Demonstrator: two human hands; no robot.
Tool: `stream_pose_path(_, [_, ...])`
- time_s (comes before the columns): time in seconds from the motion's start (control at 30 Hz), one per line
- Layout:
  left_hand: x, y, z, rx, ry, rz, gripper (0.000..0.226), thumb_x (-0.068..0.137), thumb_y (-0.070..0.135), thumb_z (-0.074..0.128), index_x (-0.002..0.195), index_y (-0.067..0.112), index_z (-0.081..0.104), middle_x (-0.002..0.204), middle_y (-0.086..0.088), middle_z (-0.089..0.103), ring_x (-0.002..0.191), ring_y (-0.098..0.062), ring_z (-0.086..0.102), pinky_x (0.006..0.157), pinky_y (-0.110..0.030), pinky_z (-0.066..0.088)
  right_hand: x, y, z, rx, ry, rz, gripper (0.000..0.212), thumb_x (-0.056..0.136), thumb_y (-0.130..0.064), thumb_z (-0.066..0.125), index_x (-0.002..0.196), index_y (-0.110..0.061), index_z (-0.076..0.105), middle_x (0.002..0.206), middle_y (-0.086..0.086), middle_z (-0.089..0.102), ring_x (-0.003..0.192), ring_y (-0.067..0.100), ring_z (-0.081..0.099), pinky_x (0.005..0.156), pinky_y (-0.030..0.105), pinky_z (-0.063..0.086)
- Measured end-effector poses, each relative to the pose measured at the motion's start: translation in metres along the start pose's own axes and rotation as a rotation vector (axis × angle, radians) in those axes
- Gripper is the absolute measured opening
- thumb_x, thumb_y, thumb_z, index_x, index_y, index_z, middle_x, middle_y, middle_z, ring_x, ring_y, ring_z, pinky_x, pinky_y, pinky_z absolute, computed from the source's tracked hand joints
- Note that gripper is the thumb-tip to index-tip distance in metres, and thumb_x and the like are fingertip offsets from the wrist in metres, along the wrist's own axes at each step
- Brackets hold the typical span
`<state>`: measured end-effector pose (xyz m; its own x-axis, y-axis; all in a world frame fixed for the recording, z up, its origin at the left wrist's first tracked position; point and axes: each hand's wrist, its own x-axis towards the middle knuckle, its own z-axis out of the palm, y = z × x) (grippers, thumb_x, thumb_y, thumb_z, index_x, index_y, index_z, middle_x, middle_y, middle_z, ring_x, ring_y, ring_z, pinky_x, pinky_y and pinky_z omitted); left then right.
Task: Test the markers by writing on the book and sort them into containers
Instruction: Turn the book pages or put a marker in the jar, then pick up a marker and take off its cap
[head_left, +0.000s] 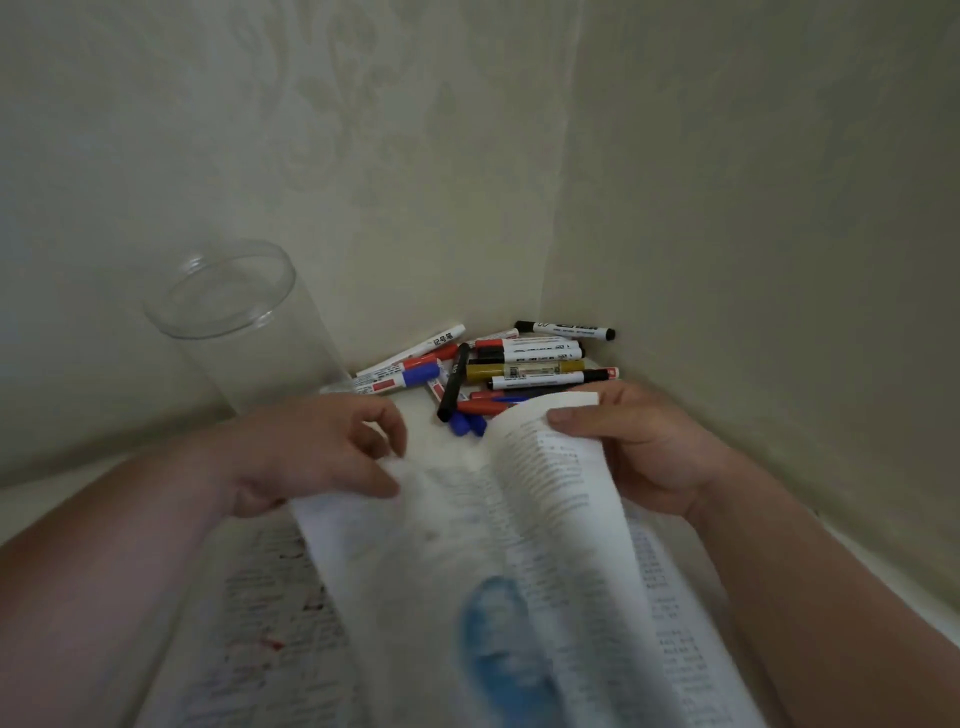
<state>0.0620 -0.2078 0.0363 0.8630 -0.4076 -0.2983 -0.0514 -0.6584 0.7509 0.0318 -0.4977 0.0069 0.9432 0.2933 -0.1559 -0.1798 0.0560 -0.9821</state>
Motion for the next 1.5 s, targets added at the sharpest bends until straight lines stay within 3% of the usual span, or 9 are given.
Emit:
stream_pose_path(0.27, [-0.014, -0.005, 0.018, 1.144, 0.117, 0.056, 0.058, 0.092, 0.026, 0.052, 0.143, 0.047, 0.032, 0.149, 0.002, 0.034, 0.136, -0.019, 0.035, 0.103, -0.031, 0.037, -0.016, -0.013, -0.035, -0.909, 0.224, 0.245, 0.003, 0.081, -0.01, 0.076, 0.08, -0.012, 0.074, 0.074, 0.0, 0.074, 0.058, 0.007, 0.066, 0.05, 0.019, 0.047])
stream_pose_path(0.37, [-0.022, 0.007, 0.041, 0.977, 0.07, 0.349, 0.051, 0.098, 0.029, 0.048, 0.145, 0.047, 0.04, 0.159, 0.016, 0.02, 0.147, -0.009, 0.014, 0.122, -0.036, 0.015, -0.01, -0.01, -0.03, -1.216, 0.32, 0.261, 0.032, 0.075, -0.026, 0.084, 0.064, -0.017, 0.055, 0.064, -0.005, 0.059, 0.053, 0.009, 0.053, 0.05, 0.022, 0.041])
stream_pose_path(0.47, [-0.023, 0.012, 0.055, 0.891, -0.032, 0.361, 0.041, 0.098, 0.055, 0.04, 0.134, 0.041, 0.053, 0.141, 0.022, 0.041, 0.132, -0.002, 0.035, 0.111, -0.03, 0.034, -0.009, -0.008, -0.026, -1.265, 0.403, 0.203, 0.033, 0.072, -0.035, 0.085, 0.075, -0.022, 0.056, 0.077, -0.006, 0.061, 0.066, 0.012, 0.056, 0.06, 0.031, 0.045])
stream_pose_path(0.67, [-0.025, -0.012, 0.052, 0.988, -0.238, 0.19, 0.116, 0.069, 0.099, 0.032, 0.154, 0.04, -0.019, 0.157, 0.023, -0.032, 0.145, 0.003, -0.025, 0.121, -0.027, -0.009, 0.007, 0.005, -0.02, -1.396, 0.42, -0.094, 0.017, 0.082, -0.024, 0.069, 0.097, -0.031, 0.066, 0.099, -0.01, 0.059, 0.095, 0.015, 0.056, 0.077, 0.03, 0.047])
stream_pose_path(0.87, [-0.021, -0.015, 0.044, 0.901, -0.292, 0.199, 0.121, 0.066, 0.097, 0.045, 0.146, 0.046, -0.03, 0.141, 0.033, -0.042, 0.125, 0.008, -0.043, 0.104, -0.021, -0.025, 0.021, 0.009, -0.017, -1.584, 0.341, -0.053, 0.032, 0.081, -0.017, 0.058, 0.108, -0.03, 0.07, 0.11, -0.011, 0.062, 0.105, 0.015, 0.056, 0.087, 0.038, 0.053])
stream_pose_path(1.03, [-0.005, -0.003, 0.042, 0.926, -0.159, 0.261, 0.109, 0.061, 0.098, 0.046, 0.153, 0.045, 0.019, 0.158, 0.027, 0.015, 0.145, -0.005, 0.018, 0.122, -0.035, 0.018, 0.022, 0.005, -0.011, -1.6, 0.318, -0.101, 0.019, 0.079, -0.023, 0.06, 0.095, -0.028, 0.069, 0.096, -0.011, 0.055, 0.091, 0.014, 0.055, 0.075, 0.035, 0.053])
stream_pose_path(1.13, [0.012, 0.004, 0.045, 0.902, -0.045, 0.354, 0.081, 0.061, 0.098, 0.048, 0.121, 0.043, 0.045, 0.117, 0.023, 0.041, 0.101, 0.0, 0.039, 0.089, -0.029, 0.044, 0.016, 0.003, -0.007, -1.325, 0.526, -0.445, 0.006, 0.082, -0.02, 0.07, 0.086, -0.024, 0.068, 0.081, -0.012, 0.054, 0.074, 0.012, 0.053, 0.061, 0.029, 0.044])
stream_pose_path(1.3, [0.023, 0.003, 0.045, 0.767, -0.085, 0.253, 0.072, 0.053, 0.095, 0.059, 0.102, 0.047, 0.037, 0.117, 0.026, 0.035, 0.096, 0.0, 0.043, 0.073, -0.024, 0.039, 0.014, -0.005, 0.019, 0.196, 0.568, -0.463, 0.031, 0.097, -0.007, 0.058, 0.07, -0.017, 0.044, 0.051, 0.002, 0.035, 0.042, 0.015, 0.026, 0.036, 0.023, 0.022])
stream_pose_path(1.5, [0.022, -0.004, 0.057, 0.778, 0.011, 0.288, 0.078, 0.06, 0.093, 0.055, 0.115, 0.041, 0.036, 0.115, 0.022, 0.027, 0.101, -0.003, 0.038, 0.075, -0.027, 0.037, 0.025, 0.008, 0.021, 0.217, 0.318, -0.156, 0.022, 0.09, -0.008, 0.052, 0.069, -0.005, 0.057, 0.054, 0.012, 0.044, 0.046, 0.024, 0.041, 0.039, 0.025, 0.031])
